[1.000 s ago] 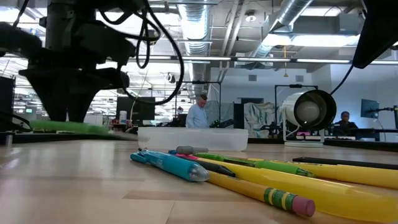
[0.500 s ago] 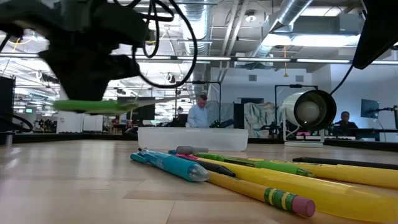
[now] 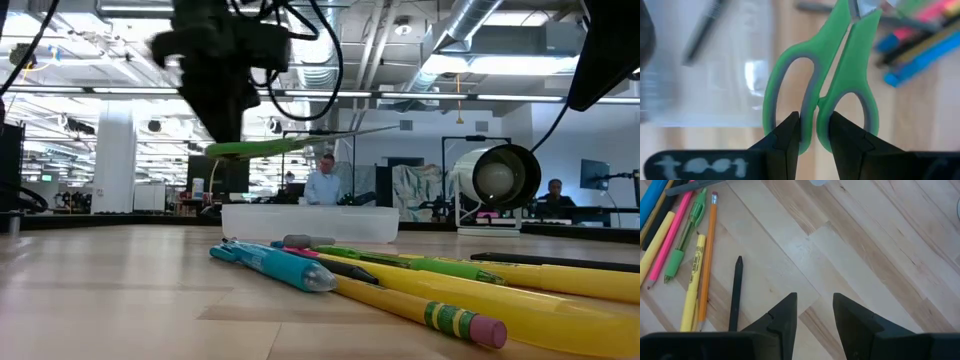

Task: Pick & place school supplies into a supply box
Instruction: Put the green scissors into the supply box

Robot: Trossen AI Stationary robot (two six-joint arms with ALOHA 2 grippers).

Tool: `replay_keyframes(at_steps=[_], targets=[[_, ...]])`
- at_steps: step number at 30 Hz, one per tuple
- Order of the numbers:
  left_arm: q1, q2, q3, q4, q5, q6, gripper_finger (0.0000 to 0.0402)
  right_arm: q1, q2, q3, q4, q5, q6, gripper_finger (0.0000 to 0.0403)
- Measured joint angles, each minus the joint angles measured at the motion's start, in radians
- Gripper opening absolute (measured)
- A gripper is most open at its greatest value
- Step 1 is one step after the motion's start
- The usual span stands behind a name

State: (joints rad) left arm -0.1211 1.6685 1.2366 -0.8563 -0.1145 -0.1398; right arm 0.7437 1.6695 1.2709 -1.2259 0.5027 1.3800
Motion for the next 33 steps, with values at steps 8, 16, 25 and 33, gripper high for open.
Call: replay_keyframes(at_steps=[8,16,25,33], targets=[[0.16,0.0,0.011,0.086,-0.077,0.095,0.0084,0.0,0.0,0.0,0.003,0.023,0.0,0.012],[0.213,0.001,-0.047,0.243,-0.052,0.214,0.0084,0.0,0.0,0.0,0.011,0.023,0.008,0.012],[0.25,0.002,-0.129,0.313,-0.095,0.263,0.0084,-0.017,0.0,0.0,0.012,0.023,0.001,0.012],[0.288,0.002,-0.129,0.334,-0.122,0.36,0.0084,-0.048,0.0,0.0,0.024,0.024,-0.027,0.012]])
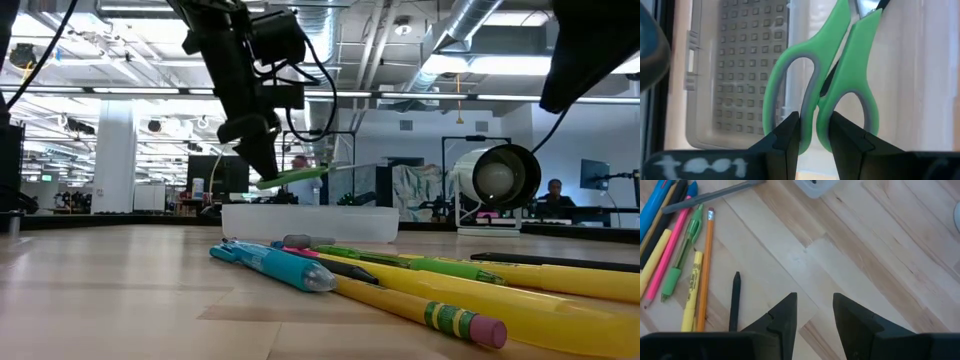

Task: Pick & place school supplies into a supply box
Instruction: Put the green scissors into the supply box

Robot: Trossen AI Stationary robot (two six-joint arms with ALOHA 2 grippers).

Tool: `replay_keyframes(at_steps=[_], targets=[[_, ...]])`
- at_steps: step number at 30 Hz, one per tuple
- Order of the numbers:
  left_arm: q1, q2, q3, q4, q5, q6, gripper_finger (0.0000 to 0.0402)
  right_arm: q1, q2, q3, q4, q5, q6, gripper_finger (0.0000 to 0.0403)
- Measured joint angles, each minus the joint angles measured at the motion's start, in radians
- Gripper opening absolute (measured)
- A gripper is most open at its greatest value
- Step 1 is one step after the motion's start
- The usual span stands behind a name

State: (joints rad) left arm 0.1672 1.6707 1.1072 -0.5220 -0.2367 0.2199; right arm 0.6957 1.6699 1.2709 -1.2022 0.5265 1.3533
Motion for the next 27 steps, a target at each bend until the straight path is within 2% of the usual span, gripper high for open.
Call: replay_keyframes(at_steps=[4,9,18,22,27], targets=[[0.006,0.0,0.0,0.002,-0.004,0.044,0.0084,-0.005,0.0,0.0,0.013,0.0,0.0,0.012],[0.015,0.019,0.0,0.017,0.046,0.091,0.0084,-0.005,0.0,0.0,0.016,0.0,0.0,0.012],[0.015,0.097,0.002,0.009,0.067,0.091,0.0084,-0.003,0.001,0.0,0.04,-0.001,0.002,0.012],[0.017,0.1,0.003,0.005,0.06,0.093,0.0084,0.004,0.0,0.0,0.04,-0.001,0.008,0.012],[0.023,0.1,0.003,-0.007,-0.006,0.096,0.0088,0.004,0.0,0.0,0.04,-0.003,0.009,0.012]])
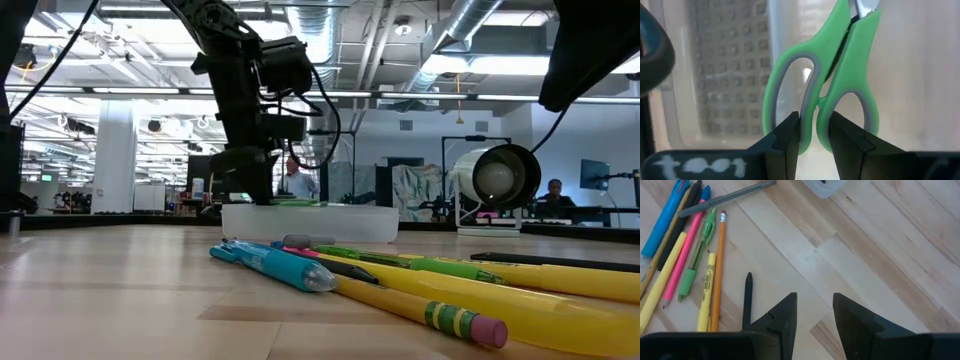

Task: Pick & place school supplies into a supply box
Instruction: Put the green scissors into the supply box, then put the black pen into the supply box

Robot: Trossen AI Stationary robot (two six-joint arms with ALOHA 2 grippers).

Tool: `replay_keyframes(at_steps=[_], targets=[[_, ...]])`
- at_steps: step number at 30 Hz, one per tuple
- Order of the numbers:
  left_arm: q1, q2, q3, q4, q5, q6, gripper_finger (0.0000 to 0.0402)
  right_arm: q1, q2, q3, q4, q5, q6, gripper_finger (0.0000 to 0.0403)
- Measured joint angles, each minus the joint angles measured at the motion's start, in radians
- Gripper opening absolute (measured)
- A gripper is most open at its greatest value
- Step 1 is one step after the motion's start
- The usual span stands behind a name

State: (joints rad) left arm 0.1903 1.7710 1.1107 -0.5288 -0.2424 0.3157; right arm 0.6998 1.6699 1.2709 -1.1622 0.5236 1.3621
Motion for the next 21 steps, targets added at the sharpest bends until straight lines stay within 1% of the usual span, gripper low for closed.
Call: replay_keyframes(at_steps=[4,9,13,16,21], targets=[[0.0,0.0,0.0,-0.003,0.002,-0.001,0.0102,0.0,0.0,0.0,0.0,0.002,0.0,0.012],[0.0,0.0,0.0,-0.007,0.004,-0.002,0.0131,0.0,0.0,0.0,-0.004,0.006,0.0,0.012],[0.0,0.0,0.013,-0.026,0.009,-0.038,0.0153,-0.001,0.0,0.0,-0.003,0.006,0.0,0.012],[0.0,-0.001,0.058,-0.084,0.048,-0.048,0.0163,0.0,0.0,0.0,0.006,0.002,0.0,0.012],[-0.005,-0.016,0.166,-0.238,0.091,-0.067,0.0166,0.03,0.0,0.0,0.044,-0.002,-0.008,0.012]])
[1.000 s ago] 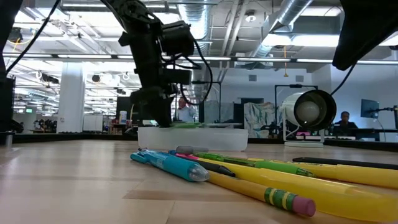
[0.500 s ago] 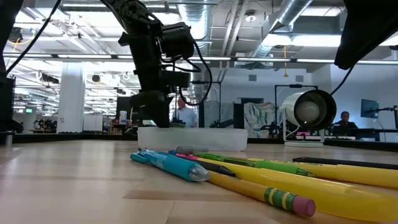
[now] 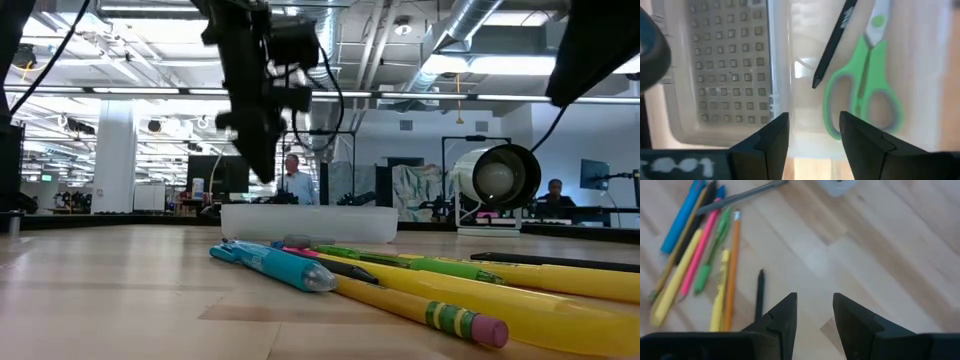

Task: Pick & place school supplies into a supply box
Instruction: Put the black pen into the supply box

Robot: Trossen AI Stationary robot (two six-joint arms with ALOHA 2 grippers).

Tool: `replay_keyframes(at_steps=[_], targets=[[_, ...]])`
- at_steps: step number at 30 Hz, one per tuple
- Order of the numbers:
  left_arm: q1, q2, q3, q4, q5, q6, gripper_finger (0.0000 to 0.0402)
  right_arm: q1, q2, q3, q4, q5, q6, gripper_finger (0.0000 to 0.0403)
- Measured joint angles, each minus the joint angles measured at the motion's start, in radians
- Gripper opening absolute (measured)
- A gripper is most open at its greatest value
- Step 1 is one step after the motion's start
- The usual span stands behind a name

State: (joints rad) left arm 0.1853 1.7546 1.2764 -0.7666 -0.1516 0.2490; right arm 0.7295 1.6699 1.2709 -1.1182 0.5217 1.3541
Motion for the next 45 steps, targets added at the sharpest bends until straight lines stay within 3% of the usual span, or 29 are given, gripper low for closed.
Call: replay_keyframes(at_steps=[6,10,16,23,31,45], targets=[[-0.047,-0.096,0.067,-0.062,0.157,-0.088,0.0167,0.067,-0.001,-0.06,0.162,-0.022,0.011,0.012],[-0.125,-0.199,0.068,-0.047,0.167,-0.156,0.0167,0.119,0.0,-0.165,0.371,-0.047,0.066,0.012],[-0.284,-0.321,0.068,-0.043,0.03,-0.227,0.0167,0.154,0.008,-0.284,0.605,0.004,0.057,0.012],[-0.411,-0.388,0.068,-0.063,-0.155,-0.355,0.0167,0.131,0.073,-0.303,0.624,-0.07,-0.019,0.012],[-0.508,-0.396,0.067,-0.13,-0.257,-0.476,0.0167,0.064,0.087,-0.303,0.64,-0.138,-0.121,0.012],[-0.574,-0.395,0.067,-0.211,-0.366,-0.589,0.0167,0.001,0.109,-0.332,0.704,-0.257,-0.195,0.012]])
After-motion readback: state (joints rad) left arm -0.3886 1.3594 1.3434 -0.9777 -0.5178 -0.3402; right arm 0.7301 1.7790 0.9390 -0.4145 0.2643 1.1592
